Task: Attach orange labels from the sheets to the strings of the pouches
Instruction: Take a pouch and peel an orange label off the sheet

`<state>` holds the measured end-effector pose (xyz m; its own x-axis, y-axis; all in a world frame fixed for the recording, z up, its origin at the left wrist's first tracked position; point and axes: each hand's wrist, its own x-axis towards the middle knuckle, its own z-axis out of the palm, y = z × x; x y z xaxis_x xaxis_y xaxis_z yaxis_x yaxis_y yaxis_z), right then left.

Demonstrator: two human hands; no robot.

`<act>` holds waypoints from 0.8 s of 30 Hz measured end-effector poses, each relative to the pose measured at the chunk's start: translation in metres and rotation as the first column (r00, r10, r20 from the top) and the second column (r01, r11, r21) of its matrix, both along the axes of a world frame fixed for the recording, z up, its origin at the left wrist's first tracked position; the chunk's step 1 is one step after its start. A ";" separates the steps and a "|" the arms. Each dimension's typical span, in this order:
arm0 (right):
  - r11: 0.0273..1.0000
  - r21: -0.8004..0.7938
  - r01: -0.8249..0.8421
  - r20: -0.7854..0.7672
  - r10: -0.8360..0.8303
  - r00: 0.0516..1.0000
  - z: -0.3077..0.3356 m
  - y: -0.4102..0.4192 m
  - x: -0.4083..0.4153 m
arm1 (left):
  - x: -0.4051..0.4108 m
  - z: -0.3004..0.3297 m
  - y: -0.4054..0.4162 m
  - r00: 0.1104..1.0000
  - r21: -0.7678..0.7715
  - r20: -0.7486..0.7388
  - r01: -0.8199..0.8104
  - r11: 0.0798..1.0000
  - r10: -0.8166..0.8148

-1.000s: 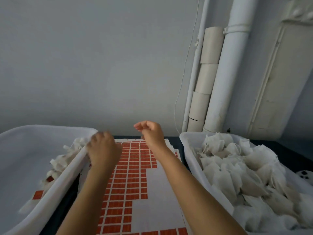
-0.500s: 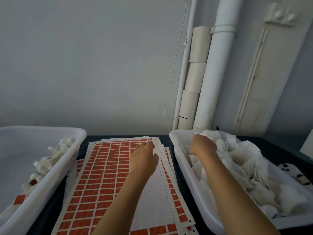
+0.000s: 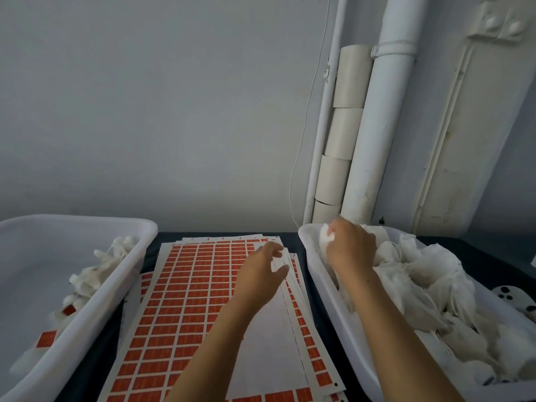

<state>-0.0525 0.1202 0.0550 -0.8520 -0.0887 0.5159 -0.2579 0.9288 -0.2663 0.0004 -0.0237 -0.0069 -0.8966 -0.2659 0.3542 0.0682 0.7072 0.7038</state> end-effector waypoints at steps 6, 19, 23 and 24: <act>0.619 -0.593 -0.514 0.039 0.660 0.750 0.005 -0.042 0.013 | 0.025 0.019 -0.023 0.952 0.516 -0.237 0.292 0.805 -0.194; 0.426 -0.804 -0.416 0.129 0.807 0.576 -0.112 -0.096 0.030 | 0.049 -0.057 -0.073 0.965 0.416 0.190 -0.248 0.875 0.183; 0.457 -0.802 -0.384 0.120 0.754 0.645 -0.128 -0.104 0.033 | 0.043 -0.067 -0.074 0.975 0.417 0.124 -0.218 0.883 0.182; 0.476 -0.792 -0.382 0.119 0.734 0.668 -0.131 -0.104 0.033 | 0.042 -0.069 -0.073 0.980 0.415 0.103 -0.198 0.888 0.171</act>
<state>-0.0191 0.0160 -0.0764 -0.8650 -0.4180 0.2776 -0.3570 0.1238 -0.9259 0.0425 -0.0971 -0.0762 -0.8332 -0.5404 0.1169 -0.0882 0.3387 0.9368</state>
